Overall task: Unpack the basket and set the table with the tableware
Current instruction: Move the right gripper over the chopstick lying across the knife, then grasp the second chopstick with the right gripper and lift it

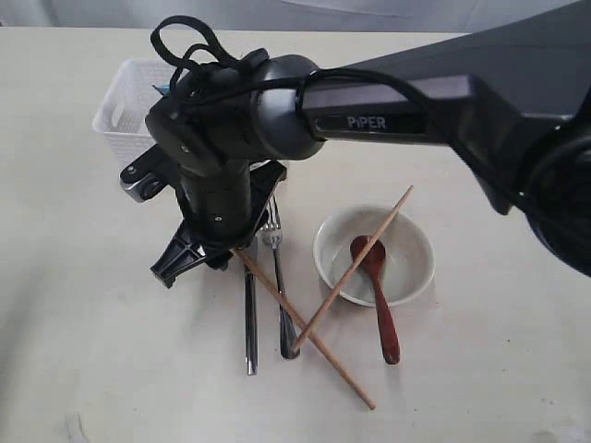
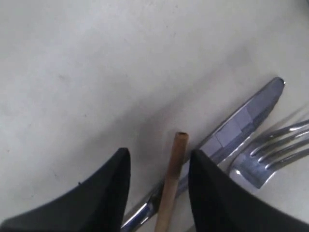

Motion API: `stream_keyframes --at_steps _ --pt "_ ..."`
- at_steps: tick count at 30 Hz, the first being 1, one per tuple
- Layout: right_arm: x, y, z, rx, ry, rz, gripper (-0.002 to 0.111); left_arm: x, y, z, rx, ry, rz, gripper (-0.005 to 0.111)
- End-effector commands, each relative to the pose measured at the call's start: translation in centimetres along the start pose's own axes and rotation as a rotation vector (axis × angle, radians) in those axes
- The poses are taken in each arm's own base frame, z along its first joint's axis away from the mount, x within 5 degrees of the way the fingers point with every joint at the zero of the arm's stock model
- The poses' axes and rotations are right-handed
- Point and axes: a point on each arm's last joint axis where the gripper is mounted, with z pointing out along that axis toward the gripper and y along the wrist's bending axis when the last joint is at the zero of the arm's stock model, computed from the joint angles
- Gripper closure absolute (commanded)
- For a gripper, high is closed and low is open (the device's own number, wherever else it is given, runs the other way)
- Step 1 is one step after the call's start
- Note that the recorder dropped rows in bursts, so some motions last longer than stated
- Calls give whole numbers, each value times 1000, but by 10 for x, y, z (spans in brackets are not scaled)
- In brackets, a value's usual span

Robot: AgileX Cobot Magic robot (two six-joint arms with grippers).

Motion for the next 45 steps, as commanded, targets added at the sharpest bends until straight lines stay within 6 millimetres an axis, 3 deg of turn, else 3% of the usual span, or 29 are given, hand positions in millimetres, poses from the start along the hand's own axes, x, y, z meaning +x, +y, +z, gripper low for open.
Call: stream_keyframes --at_steps 1,2,6,8,21,23,28,30,41,43,45 --pt "-2 0 -2 7 -17 -5 70 0 -1 0 8 -12 -3 107" --pt "-2 0 -2 7 -17 -5 72 0 -1 0 8 -12 -3 107" --pt "-2 0 -2 7 -19 -9 101 0 -1 0 8 -12 -3 107" --pt "-3 0 -2 6 -26 -9 109 0 -1 0 8 -12 -3 107" --pt "-1 2 -2 -11 -7 -6 108 0 -1 0 8 -12 -3 107" --pt "1 3 -2 -27 11 -16 102 0 -1 0 8 -12 -3 107" --pt "0 4 -2 -38 8 -6 67 0 -1 0 8 -12 -3 107" --pt "-1 3 -2 -26 -2 16 62 0 -1 0 8 -12 -3 107" --pt "0 2 8 -2 18 25 62 0 -1 0 8 -12 -3 107" --pt "0 2 10 -1 22 25 65 0 -1 0 8 -12 -3 107" --pt "0 2 10 -1 22 25 75 0 -1 0 8 -12 -3 107"
